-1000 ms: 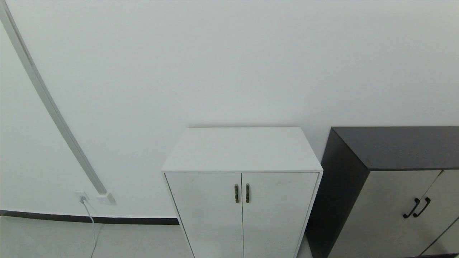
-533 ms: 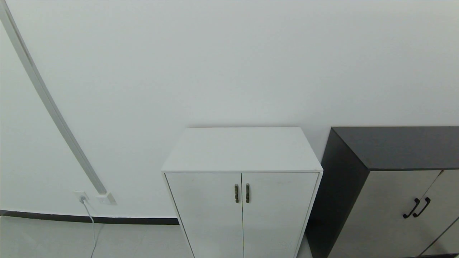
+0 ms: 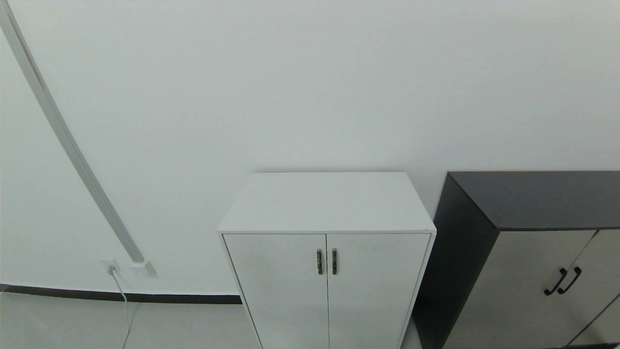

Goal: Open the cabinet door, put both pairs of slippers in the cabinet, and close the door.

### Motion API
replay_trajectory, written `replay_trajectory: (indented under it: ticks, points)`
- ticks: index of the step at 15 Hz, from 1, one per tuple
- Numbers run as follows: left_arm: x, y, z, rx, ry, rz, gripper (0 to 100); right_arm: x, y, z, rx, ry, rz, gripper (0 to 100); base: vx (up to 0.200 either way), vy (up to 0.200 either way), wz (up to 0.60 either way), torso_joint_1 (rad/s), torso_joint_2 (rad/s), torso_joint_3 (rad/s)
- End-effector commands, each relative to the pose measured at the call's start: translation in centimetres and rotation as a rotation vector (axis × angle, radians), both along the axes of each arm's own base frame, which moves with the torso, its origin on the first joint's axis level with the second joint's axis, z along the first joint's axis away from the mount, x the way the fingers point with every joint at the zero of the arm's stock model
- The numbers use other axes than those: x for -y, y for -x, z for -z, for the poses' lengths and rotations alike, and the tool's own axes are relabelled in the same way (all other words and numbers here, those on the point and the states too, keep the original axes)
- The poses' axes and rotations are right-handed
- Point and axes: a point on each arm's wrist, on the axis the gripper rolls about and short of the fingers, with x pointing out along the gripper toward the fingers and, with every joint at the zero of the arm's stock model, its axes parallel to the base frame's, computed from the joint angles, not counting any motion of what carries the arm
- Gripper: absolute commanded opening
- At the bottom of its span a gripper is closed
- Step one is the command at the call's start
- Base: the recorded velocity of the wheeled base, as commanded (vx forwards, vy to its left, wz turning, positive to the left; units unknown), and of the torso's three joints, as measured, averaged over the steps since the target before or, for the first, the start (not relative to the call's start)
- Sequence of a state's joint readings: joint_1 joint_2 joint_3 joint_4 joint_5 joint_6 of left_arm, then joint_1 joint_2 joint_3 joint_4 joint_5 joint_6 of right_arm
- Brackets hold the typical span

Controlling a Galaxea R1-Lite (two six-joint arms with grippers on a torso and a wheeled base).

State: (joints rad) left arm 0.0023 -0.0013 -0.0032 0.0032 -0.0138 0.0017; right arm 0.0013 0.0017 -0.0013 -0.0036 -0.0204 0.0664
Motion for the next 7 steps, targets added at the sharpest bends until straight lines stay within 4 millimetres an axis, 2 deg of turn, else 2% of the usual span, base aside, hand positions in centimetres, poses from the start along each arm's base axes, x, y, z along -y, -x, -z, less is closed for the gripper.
replay_trajectory:
  ticks: [1, 7]
  points:
    - [0.00, -0.01, 0.00, -0.001, 0.000, -0.001, 0, 0.00, -0.01, -0.02, 0.000, -0.001, -0.002, 0, 0.000, 0.000, 0.00, 0.000, 0.00, 0.000]
    - [0.00, -0.01, 0.00, -0.001, 0.000, -0.001, 0, 0.00, -0.01, 0.00, -0.002, 0.002, -0.001, 0, 0.000, 0.000, 0.00, 0.000, 0.00, 0.000]
